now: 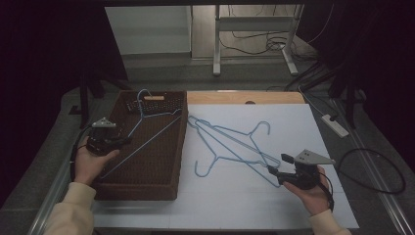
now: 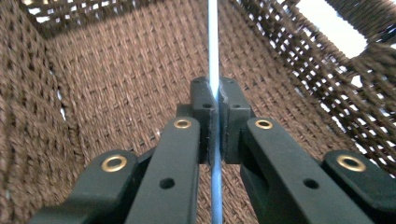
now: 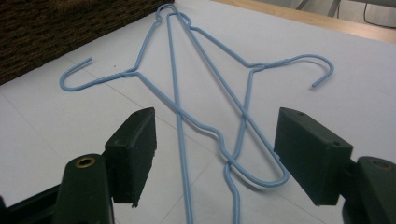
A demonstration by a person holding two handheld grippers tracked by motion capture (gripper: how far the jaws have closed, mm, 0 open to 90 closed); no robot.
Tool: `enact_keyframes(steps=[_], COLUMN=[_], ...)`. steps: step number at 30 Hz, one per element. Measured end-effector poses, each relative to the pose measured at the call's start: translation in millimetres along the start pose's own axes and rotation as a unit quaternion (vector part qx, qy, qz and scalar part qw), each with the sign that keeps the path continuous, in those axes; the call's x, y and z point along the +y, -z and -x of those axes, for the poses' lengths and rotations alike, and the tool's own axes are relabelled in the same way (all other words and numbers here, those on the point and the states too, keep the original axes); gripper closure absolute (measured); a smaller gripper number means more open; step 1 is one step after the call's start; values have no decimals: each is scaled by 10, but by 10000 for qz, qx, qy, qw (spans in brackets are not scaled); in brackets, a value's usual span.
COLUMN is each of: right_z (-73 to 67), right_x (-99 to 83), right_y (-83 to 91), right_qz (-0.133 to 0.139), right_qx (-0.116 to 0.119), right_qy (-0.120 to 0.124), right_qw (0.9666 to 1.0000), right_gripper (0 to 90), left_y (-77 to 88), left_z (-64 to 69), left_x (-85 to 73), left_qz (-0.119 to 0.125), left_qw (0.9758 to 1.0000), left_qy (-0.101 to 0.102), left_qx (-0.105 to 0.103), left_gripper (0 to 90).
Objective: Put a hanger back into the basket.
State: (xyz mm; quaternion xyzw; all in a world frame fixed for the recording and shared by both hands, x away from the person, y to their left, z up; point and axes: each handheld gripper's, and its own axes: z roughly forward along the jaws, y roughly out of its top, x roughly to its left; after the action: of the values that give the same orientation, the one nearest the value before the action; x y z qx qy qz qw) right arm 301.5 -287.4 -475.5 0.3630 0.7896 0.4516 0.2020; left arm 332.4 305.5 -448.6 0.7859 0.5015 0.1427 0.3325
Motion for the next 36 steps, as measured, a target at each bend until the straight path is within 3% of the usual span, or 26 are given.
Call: enact_keyframes(steps=[1,2,4,10,13,16,20,23,24,25,27,28,33,36], right_z=[-1,-1,-1,-6,-6,-6,-5,-1,1,6,9,15,33,53], right_x=[-2,-2,-3,-6,-7,-6,-5,-3,-3,-3,-4,-4,4,5], right_y=[-4,-4,-4,-9,-12,-10,-7,-5,-5,-4,-2,1,-4,-8], right_qz=[-6,-8,-9,-30,-37,-35,-11,-3,7,7,0,10,17,11], right_qx=[1,2,6,27,32,29,22,22,29,29,23,25,54,83], right_qy=[1,2,0,5,5,6,-7,-17,-31,-35,-50,-68,-114,-179], right_qw=[10000,10000,10000,10000,10000,10000,10000,10000,10000,10000,10000,10000,9999,9998], right_gripper=[302,303,303,302,301,301,301,301,301,301,301,302,302,303], left_y=[-44,-44,-105,-165,-168,-120,25,166,166,271,319,395,473,494], left_z=[-8,-8,-41,-94,-89,-56,14,101,101,165,199,277,471,541], left_x=[6,6,6,-5,1,17,35,37,37,28,21,-1,-53,-73], left_qz=[-204,-204,-469,-708,-705,-514,-94,312,312,577,691,891,1144,1247], left_qw=[9997,9997,9985,9963,9958,9956,9964,9973,9973,9974,9971,9959,9932,9917], left_qy=[84,84,193,361,356,335,265,197,197,138,120,58,-150,-172], left_qx=[73,73,222,338,460,703,798,635,635,415,305,155,-148,-259], left_gripper=[867,867,865,862,837,702,503,415,395,380,358,350,327,321])
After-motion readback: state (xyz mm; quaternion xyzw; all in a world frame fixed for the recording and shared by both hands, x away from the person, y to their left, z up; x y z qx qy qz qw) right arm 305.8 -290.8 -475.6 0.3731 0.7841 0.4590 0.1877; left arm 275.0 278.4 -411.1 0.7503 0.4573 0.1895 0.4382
